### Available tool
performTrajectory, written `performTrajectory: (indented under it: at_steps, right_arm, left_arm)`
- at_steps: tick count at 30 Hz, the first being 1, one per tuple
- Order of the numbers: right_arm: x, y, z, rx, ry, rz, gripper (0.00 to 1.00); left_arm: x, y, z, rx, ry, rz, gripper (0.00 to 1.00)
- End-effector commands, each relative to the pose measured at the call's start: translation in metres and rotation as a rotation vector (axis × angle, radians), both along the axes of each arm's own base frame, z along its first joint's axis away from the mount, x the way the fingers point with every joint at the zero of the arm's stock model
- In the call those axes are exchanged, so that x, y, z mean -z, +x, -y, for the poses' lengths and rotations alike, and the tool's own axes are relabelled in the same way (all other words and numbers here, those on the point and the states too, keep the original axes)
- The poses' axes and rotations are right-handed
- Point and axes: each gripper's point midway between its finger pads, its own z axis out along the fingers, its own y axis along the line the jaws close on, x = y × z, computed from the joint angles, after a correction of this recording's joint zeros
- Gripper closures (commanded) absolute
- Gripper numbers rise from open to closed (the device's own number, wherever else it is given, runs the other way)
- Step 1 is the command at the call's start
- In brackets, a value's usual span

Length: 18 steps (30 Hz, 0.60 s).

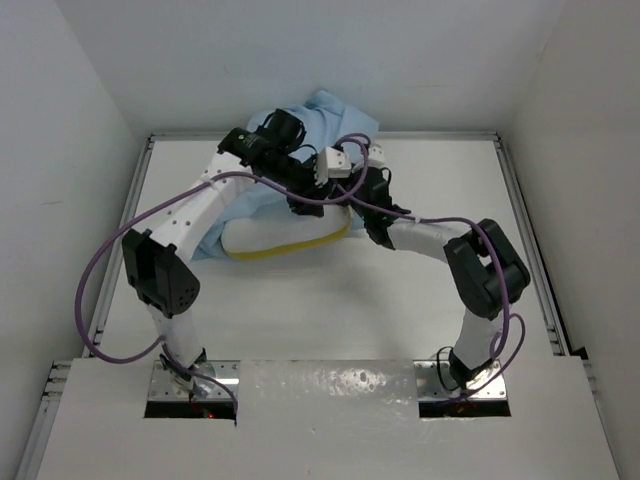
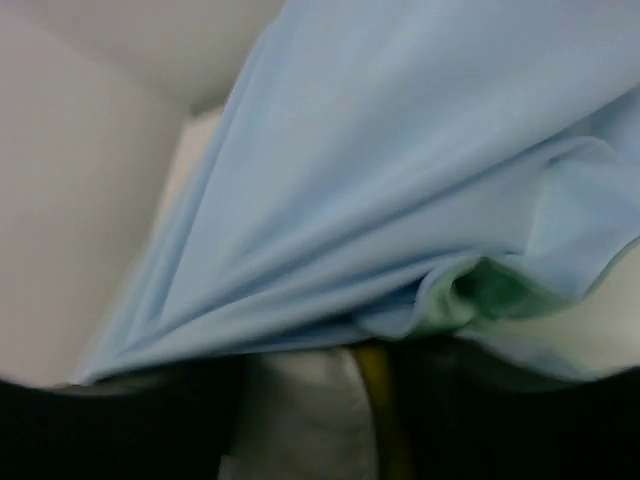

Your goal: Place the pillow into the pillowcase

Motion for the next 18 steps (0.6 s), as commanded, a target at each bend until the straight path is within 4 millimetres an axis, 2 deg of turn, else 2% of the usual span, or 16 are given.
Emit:
performTrajectory:
  at_steps: [1,2,3,5,6,7,8,9,10,11,12,13,14,15,17,18]
  right_arm:
    - [-0.030,0.002,-0.021,-0.274,-0.190,0.121,0.35]
    - [-0.028,-0.011,-0.029,-0.367,-0.207,0.112,0.03]
    - [-0.016,-0.033,-0.033,-0.505,-0.277,0.079,0.01]
    - [-0.025,-0.051,-0.027,-0.575,-0.349,0.073,0.01]
    - [-0.010,-0.066,-0.017,-0.605,-0.405,-0.015,0.01]
    - [-0.016,-0.066,-0.008,-0.619,-0.497,0.014,0.01]
    - [-0.022,-0.073,0.002,-0.629,-0.555,0.012,0.01]
    - [-0.009,-0.089,0.017,-0.663,-0.623,-0.082,0.01]
    - [-0.016,-0.089,0.025,-0.695,-0.697,-0.054,0.01]
    - [-0.019,-0.098,0.033,-0.722,-0.722,-0.065,0.06]
    - [-0.012,-0.111,0.045,-0.767,-0.735,-0.121,0.39]
    - [-0.011,-0.122,0.046,-0.814,-0.706,-0.132,0.62]
    - [-0.013,-0.127,0.052,-0.814,-0.693,-0.138,0.87]
    - [-0.001,-0.131,0.063,-0.803,-0.688,-0.175,0.96]
    - [0.014,-0.128,0.076,-0.730,-0.685,-0.202,0.84]
    - [0.027,-0.123,0.086,-0.660,-0.665,-0.211,0.80]
  left_arm:
    - [-0.019,-0.034,-0.018,-0.080,-0.045,-0.079,0.48]
    - [-0.017,-0.021,-0.031,-0.176,-0.044,-0.109,0.31]
    - [-0.021,-0.011,-0.037,-0.220,-0.055,-0.097,0.01]
    - [-0.029,0.009,-0.063,-0.339,-0.075,-0.090,0.00]
    - [-0.033,0.021,-0.073,-0.388,-0.089,-0.061,0.00]
    - [-0.041,0.030,-0.089,-0.453,-0.084,-0.014,0.00]
    - [-0.044,0.046,-0.116,-0.548,-0.090,0.003,0.00]
    - [-0.048,0.052,-0.135,-0.604,-0.090,0.021,0.00]
    - [-0.049,0.065,-0.175,-0.709,-0.090,0.029,0.01]
    - [-0.039,0.069,-0.196,-0.756,-0.079,0.019,0.05]
    - [-0.035,0.069,-0.214,-0.788,-0.071,0.020,0.37]
    - [-0.026,0.072,-0.256,-0.888,-0.046,0.017,0.54]
    - [-0.004,0.066,-0.273,-0.907,-0.002,-0.014,0.68]
    - [0.008,0.062,-0.293,-0.946,0.059,-0.015,0.74]
    - [0.042,0.049,-0.328,-0.987,0.154,-0.045,0.71]
    - [0.055,0.045,-0.344,-1.021,0.209,-0.049,0.62]
